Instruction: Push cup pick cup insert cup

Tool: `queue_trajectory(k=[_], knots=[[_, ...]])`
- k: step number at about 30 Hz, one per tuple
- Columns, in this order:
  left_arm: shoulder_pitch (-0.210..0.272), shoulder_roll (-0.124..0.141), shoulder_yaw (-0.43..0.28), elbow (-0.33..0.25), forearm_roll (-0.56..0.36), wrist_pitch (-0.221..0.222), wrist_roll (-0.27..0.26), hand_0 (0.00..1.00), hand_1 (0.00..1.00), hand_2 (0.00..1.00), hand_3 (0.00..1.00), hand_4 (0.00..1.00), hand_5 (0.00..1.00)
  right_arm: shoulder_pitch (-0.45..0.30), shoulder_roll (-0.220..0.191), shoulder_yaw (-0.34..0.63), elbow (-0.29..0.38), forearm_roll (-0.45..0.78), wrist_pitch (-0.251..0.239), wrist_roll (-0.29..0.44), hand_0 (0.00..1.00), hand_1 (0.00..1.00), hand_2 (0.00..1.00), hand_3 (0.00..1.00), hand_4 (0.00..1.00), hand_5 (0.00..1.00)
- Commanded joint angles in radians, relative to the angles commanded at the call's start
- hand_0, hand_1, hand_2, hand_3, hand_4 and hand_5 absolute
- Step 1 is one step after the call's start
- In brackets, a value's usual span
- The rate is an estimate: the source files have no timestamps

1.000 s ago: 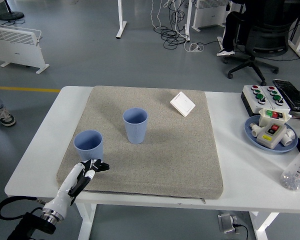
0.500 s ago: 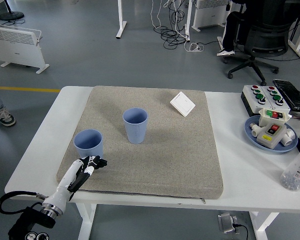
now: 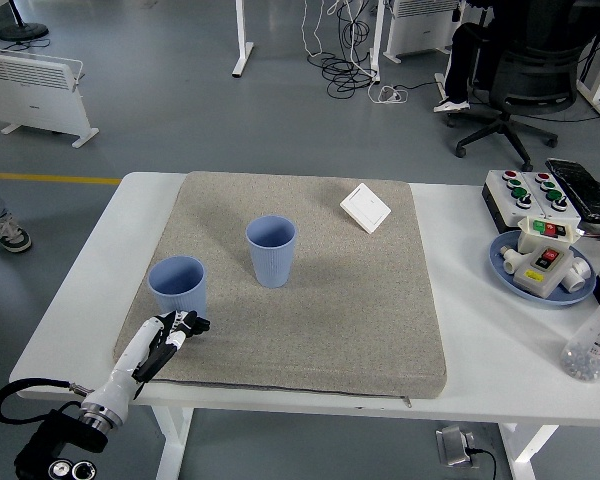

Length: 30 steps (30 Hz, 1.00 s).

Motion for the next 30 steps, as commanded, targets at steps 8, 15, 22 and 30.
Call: queue_trajectory(k=[8,15,22,30], knots=[[-0.031,0.004,-0.001,0.038,0.003,0.001,-0.006,0.752,0.687,0.644,0.593,0.625,0.998,-0.002,0.002,0.0,0.0,-0.003,-0.002,-0.002,0.755,0.63,0.65,0.56,0.079,0.465],[-0.052,0.014,0.012,0.062,0.001,0.002,-0.01,0.756,0.687,0.644,0.593,0.625,0.998,-0.006,0.003,-0.001,0.0,-0.007,-0.002,-0.004,0.755,0.63,0.65,0.56,0.079,0.465],[-0.111,0.046,0.045,0.111,0.005,0.002,-0.014,0.761,0.687,0.643,0.592,0.625,0.998,-0.009,0.004,-0.003,0.0,-0.008,-0.002,-0.003,0.755,0.63,0.65,0.56,0.079,0.466],[-0.157,0.073,0.077,0.147,0.029,0.0,-0.012,0.764,0.687,0.644,0.592,0.626,0.998,-0.005,0.004,-0.007,0.0,-0.005,-0.002,-0.003,0.755,0.63,0.65,0.56,0.079,0.467]])
